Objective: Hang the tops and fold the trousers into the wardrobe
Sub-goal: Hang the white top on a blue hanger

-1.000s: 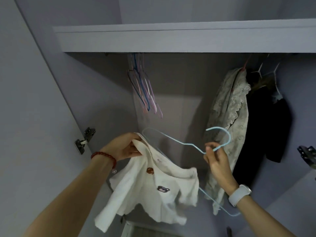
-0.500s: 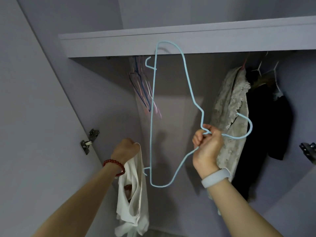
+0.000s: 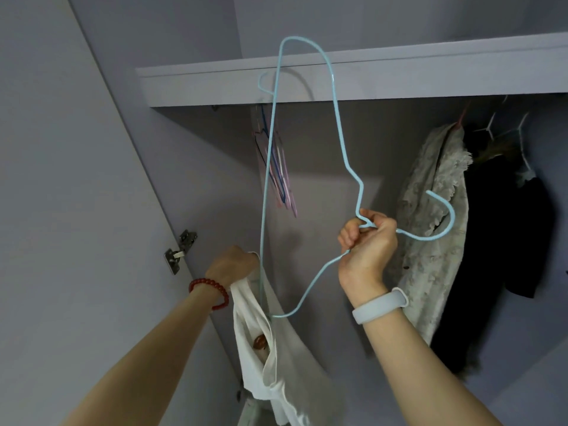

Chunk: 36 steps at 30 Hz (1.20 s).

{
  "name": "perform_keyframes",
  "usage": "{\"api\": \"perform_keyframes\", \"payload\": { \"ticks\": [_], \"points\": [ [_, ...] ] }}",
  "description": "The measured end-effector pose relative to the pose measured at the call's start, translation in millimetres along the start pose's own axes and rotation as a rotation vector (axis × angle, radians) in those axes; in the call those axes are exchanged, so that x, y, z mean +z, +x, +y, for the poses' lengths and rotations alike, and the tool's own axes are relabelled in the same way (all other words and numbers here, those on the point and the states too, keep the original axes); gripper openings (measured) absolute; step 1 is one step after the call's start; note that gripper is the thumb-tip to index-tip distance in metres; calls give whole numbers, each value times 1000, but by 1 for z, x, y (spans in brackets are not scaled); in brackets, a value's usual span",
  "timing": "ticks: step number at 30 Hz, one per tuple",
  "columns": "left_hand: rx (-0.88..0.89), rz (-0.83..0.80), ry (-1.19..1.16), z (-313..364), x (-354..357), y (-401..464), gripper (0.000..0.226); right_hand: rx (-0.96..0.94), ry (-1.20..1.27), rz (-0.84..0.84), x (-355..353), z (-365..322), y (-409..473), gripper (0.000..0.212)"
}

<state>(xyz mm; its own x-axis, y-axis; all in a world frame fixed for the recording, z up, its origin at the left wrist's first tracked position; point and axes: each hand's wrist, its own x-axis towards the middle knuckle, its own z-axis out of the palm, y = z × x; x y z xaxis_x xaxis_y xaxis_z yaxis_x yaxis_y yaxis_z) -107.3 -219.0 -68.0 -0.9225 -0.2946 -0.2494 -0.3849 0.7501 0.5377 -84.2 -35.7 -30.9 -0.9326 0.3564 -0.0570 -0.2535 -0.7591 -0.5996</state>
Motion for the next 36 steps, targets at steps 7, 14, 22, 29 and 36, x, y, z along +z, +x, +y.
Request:
{"api": "perform_keyframes", "payload": {
  "ticks": [7,14,22,29,36],
  "points": [
    [-70,-127,-212,10,2,-4,20,-88,-6,-31,6,-13,-1,28],
    [74,-49,-703,21,-32,-17,13,-91,-317,45,-50,45,14,16],
    [131,142,-593,-8,-69,-38,19,-80,-484,-34,-64,50,36,34],
    [119,-40,-781,2,-62,-43,17,-53,-557,-3,-50,84,29,30],
    [94,-19,-891,-6,-61,-45,20,28,-569,88,-68,95,30,28]
  ]
}}
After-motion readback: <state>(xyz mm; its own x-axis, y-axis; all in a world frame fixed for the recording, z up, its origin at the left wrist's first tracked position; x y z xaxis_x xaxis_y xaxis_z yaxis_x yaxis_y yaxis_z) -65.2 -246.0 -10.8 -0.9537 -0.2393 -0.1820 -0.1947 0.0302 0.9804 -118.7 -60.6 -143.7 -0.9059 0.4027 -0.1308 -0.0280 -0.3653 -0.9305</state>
